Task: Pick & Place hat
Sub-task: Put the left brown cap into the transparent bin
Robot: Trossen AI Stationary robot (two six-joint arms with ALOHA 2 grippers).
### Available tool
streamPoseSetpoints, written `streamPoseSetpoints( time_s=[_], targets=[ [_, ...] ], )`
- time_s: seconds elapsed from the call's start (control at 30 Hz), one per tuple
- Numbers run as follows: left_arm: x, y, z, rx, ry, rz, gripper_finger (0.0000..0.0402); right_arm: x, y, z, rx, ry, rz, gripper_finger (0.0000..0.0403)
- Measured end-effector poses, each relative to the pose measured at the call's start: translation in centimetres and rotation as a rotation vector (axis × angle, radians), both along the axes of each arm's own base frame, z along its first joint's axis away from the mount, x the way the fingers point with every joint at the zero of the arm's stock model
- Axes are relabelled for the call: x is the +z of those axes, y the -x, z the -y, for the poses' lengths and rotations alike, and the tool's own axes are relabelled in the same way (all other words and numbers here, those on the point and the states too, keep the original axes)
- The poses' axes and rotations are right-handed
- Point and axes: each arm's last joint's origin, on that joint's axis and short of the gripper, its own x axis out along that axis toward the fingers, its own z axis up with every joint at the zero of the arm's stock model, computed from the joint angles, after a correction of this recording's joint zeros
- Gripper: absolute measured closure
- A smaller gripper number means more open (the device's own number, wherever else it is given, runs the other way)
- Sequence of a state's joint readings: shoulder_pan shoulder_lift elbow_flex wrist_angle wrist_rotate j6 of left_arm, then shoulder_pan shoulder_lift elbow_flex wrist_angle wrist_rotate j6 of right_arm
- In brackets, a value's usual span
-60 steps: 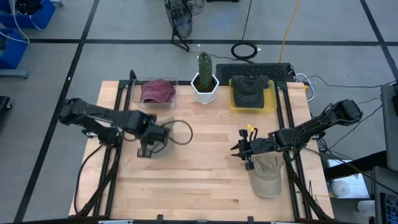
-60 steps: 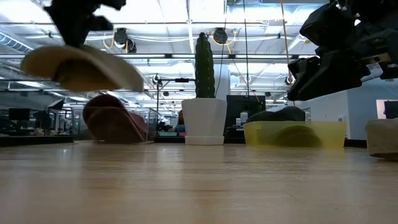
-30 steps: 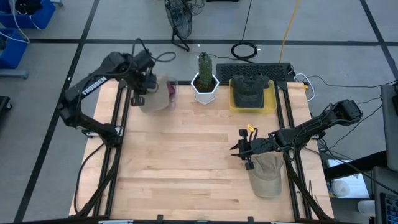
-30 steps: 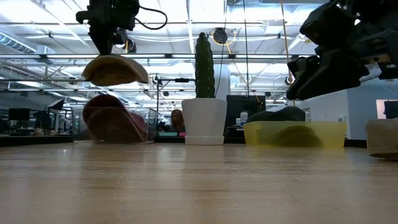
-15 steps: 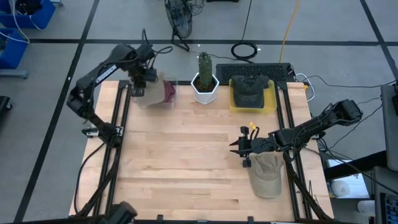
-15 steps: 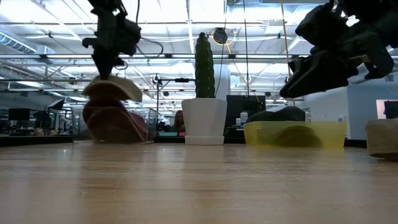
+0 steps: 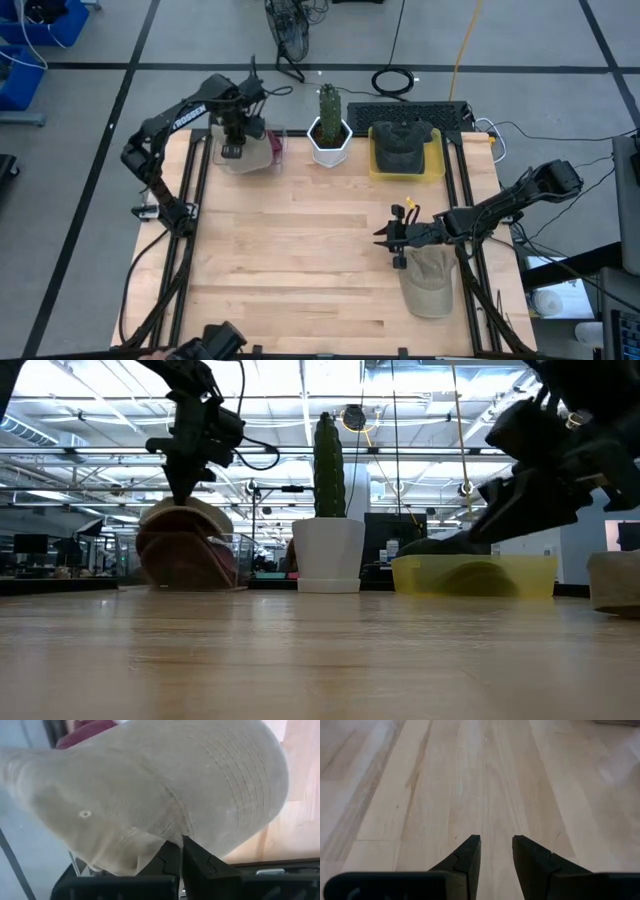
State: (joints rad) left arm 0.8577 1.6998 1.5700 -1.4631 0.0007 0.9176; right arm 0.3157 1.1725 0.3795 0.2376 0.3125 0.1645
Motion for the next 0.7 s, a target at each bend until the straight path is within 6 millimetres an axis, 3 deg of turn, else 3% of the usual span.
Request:
streamPoseSetpoints(
  time_s=[0.33, 0.53, 0.7],
  targets=[
    [-1.8, -1.5, 0.5, -0.071, 0.076, -0.014, 0.0396, -0.6, 0.5, 0.0, 0.043, -0.061, 0.066, 0.0303],
    [-1.3, -2.1, 1.6, -0.128, 0.096, 0.033, 0.0380, -0.7, 0.5, 0.0, 0.043, -0.059, 0.065, 0.0303],
    [-0.3, -2.0, 2.4, -0.149, 0.070, 0.055, 0.0395, -0.6, 0.5, 0.0, 0.043, -0.059, 0.074, 0.0303]
  ],
)
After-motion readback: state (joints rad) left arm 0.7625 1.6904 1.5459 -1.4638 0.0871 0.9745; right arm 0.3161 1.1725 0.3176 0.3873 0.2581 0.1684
